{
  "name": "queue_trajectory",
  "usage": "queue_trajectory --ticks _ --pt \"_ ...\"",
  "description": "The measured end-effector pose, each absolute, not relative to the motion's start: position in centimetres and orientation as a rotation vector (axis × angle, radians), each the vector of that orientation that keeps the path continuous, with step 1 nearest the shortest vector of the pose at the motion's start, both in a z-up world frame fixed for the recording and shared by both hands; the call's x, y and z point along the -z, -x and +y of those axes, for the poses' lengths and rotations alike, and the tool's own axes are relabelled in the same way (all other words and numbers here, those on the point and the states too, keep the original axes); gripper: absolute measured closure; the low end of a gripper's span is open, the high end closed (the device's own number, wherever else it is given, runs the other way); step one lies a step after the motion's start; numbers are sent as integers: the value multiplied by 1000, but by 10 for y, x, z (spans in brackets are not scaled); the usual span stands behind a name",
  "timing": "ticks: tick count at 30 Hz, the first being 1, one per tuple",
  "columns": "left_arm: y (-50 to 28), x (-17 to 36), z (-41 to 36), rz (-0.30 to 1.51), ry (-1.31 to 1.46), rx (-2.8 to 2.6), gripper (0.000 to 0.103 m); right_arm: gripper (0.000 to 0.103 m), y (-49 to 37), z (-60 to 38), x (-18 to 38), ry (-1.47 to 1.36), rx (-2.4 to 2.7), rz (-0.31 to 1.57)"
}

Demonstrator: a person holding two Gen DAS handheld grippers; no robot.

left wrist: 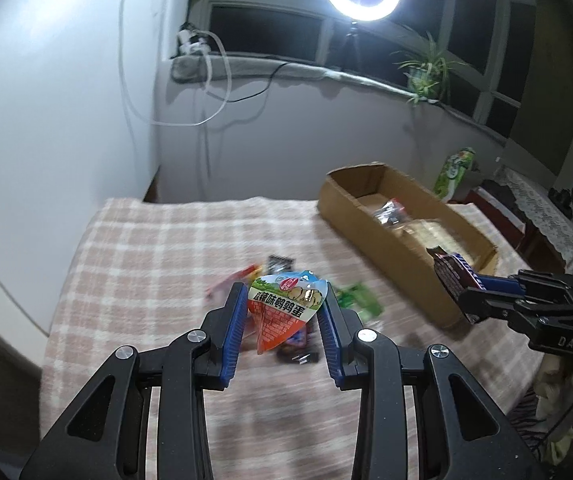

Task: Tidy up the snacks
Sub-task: 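Carry the Snickers bar over the box with the right tool while the left tool lifts the snack pack, then open the right tool over the box while the left tool drops the snack pack in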

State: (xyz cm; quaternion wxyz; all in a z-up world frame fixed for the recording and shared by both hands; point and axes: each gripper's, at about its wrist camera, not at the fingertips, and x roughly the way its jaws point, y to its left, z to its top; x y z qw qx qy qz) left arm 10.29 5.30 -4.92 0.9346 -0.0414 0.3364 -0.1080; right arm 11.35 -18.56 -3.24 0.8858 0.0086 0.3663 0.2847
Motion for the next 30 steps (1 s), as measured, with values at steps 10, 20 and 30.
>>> queue_trajectory --ticks 10,20,30 --pt "-122 39 -6 674 76 305 70 74 -148 -243 16 -13 -503 737" --pt "-145 44 -60 692 61 370 70 74 -195 -266 11 32 -468 728" --pt "-165 53 -104 718 33 416 70 74 -242 -266 28 52 -482 767"
